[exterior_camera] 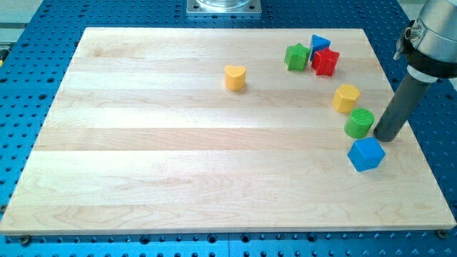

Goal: Place the heart and red star in between the triangle and hexagon

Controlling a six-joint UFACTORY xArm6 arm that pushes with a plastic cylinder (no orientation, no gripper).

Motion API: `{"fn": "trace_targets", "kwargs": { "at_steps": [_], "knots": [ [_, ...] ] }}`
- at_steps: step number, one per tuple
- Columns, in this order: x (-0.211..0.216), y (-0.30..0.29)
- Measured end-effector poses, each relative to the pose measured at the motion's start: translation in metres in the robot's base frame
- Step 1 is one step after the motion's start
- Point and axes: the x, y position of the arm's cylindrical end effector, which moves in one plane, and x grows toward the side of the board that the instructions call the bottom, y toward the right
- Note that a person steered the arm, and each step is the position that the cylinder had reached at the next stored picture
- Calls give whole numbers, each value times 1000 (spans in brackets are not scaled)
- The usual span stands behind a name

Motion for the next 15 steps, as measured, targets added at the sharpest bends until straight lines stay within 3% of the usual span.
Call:
{"fn": "trace_targets", "kwargs": {
  "at_steps": [4, 5, 6, 7, 8, 9, 10, 11, 13, 15],
  "knots": [
    [0, -12],
    [41, 39],
    [111, -14],
    [101, -173],
    [6, -294],
    [-97, -315],
    [-120, -269],
    [-116, -180],
    [-151, -220],
    [-151, -109]
  ]
}}
